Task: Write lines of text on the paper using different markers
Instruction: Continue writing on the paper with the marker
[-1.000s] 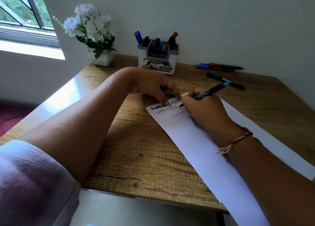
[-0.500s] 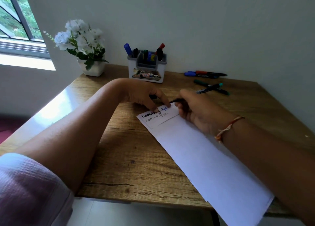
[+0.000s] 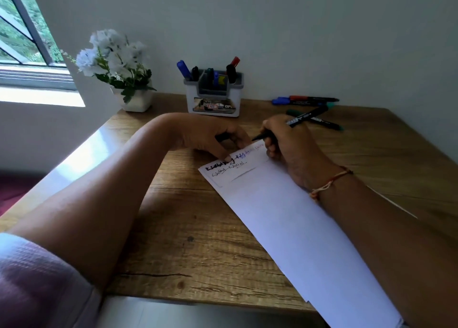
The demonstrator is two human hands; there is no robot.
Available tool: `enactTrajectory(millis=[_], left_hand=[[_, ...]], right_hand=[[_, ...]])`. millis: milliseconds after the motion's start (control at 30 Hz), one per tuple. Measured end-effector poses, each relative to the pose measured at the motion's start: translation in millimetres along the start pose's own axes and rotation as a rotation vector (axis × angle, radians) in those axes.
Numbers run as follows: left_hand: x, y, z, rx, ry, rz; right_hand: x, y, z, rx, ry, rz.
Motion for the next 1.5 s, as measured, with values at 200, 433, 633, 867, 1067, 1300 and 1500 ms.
enactTrajectory(millis=[200,433,633,867,1067,1300,1500], left_hand=[[-4.0,0.0,-2.2,0.169,0.226,-0.007],[-8.8,-8.6,-2.3,0.415,0.662,0.111],[-8.5,-12.3,1.2,0.506,0.633,0.109],[-0.2,-15.9,7.7,0.560,0.925,0.047],[4.3,-16.1,11.2,0.579,1.106,0.004],[6.6,-18.0,14.9,0.554,1.167,-0.026],[7.5,-19.0,16.4,0.523,1.220,-0.019]], right_hand=[[1.6,-2.1,-0.9,-0.016,0.019,0.000],[0.4,-2.8,-2.4,-0.053,-0.039,-0.006],[4.6,-7.8,-5.6,-0.064,-0.114,0.015],[7.9,-14.9,-10.2,-0.087,-0.275,0.114],[10.0,-15.5,-10.6,-0.119,-0.278,0.117],[10.7,-14.7,-10.1,-0.130,-0.258,0.096],[10.8,-14.5,-9.3,-0.118,-0.245,0.078]])
Point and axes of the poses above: each hand's wrist, its own y-axis away from the middle knuckle, its own z-axis out of the palm, x = y × z, the point moved 1 cm from there along -y, towards the middle knuckle, and after that the axes turned 2 degrees about z, right-handed, at the moved point
